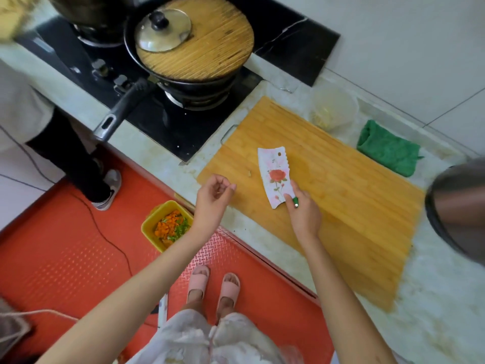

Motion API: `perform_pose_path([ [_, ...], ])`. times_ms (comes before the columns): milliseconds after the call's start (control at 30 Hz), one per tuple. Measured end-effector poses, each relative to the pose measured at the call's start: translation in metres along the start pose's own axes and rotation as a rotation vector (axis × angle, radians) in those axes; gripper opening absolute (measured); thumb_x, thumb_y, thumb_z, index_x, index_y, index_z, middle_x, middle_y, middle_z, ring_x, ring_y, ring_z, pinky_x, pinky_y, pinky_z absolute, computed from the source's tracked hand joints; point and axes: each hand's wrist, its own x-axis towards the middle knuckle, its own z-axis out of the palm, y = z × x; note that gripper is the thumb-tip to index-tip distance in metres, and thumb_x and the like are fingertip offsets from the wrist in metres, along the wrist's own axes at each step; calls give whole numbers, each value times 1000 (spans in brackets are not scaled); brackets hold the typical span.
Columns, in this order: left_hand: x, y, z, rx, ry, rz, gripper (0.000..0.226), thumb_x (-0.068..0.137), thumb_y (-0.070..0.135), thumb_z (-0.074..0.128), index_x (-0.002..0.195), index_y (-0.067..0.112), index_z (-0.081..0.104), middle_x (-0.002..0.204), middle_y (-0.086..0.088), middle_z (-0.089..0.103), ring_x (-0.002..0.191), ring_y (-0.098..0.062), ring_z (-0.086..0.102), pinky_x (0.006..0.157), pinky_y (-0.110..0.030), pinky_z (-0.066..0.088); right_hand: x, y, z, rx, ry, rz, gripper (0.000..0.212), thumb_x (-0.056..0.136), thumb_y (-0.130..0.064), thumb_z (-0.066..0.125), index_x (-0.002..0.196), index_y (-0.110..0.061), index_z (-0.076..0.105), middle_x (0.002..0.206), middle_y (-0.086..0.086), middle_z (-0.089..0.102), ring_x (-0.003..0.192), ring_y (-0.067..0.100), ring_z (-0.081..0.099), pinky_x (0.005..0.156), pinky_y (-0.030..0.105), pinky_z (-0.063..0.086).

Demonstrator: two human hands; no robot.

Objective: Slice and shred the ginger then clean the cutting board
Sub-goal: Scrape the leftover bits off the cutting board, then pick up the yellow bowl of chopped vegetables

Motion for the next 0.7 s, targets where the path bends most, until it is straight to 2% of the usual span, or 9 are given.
perform_pose_path([
  [67, -3, 1, -3, -12, -28, -7, 16, 92, 6, 60, 80, 15, 53, 75, -17, 50, 70, -19, 47, 67, -31, 41, 1, -3, 5, -100, 59, -38, 40, 95, -29, 54, 134, -21, 54, 105, 7, 65, 96, 29, 53, 66, 37, 45],
  [133, -4, -1, -8, -21, -61, -4, 18, 92, 4, 60, 79, 15, 53, 76, -13, 50, 71, -18, 46, 66, -28, 41, 1, -6, 11, -71, 74, -10, 39, 93, -20, 58, 132, -18, 57, 106, 9, 58, 93, 29, 53, 68, 40, 47],
  [267, -5, -8, -22, -34, -104, -9, 18, 91, 5, 61, 79, 15, 53, 73, -13, 48, 67, -20, 45, 65, -35, 40, -4, -31, 12, -61, 215, 63, 34, 86, -8, 63, 120, -12, 63, 113, 13, 49, 89, 31, 57, 74, 37, 47],
  [333, -6, -13, -35, -64, -96, 2, 13, 91, 12, 59, 80, 15, 54, 73, -18, 53, 68, -27, 52, 67, -44, 46, -15, -61, 13, 47, 322, -69, 23, 85, -3, 57, 105, -9, 68, 104, 10, 56, 88, 25, 57, 73, 36, 48],
  [367, -7, -16, -46, -90, -69, 12, 11, 92, 15, 56, 81, 14, 55, 73, -17, 57, 68, -27, 57, 68, -46, 49, -23, -80, 17, 136, 315, -170, 21, 86, -4, 52, 98, -8, 68, 98, 7, 59, 85, 19, 57, 71, 34, 47],
  [433, -11, -28, -72, -163, 46, 27, 15, 93, 14, 50, 79, 9, 54, 66, -10, 60, 62, -20, 61, 64, -37, 51, -45, -121, 36, 291, 143, -360, 23, 90, -10, 45, 94, -9, 67, 92, 2, 62, 74, 11, 56, 63, 27, 45],
  [500, -18, -59, -105, -216, 189, -30, 18, 94, 5, 44, 78, 3, 52, 58, 0, 57, 57, -15, 59, 60, -25, 49, -70, -152, 70, 351, -113, -471, 23, 89, -13, 44, 94, -12, 66, 90, 0, 65, 71, 11, 59, 61, 25, 44],
  [600, -31, -125, -154, -224, 287, -209, 18, 92, 9, 45, 76, 5, 52, 60, 3, 57, 62, -20, 57, 61, -26, 47, -91, -171, 141, 368, -507, -426, 21, 87, -10, 49, 95, -17, 67, 89, -3, 66, 72, 4, 56, 66, 26, 45],
  [700, -38, -195, -191, -175, 248, -421, 23, 95, 2, 45, 78, 14, 53, 66, 4, 60, 62, -5, 59, 62, -21, 47, -103, -167, 221, 327, -824, -266, 22, 87, -3, 51, 95, -13, 69, 82, -3, 67, 65, -1, 54, 66, 25, 45],
])
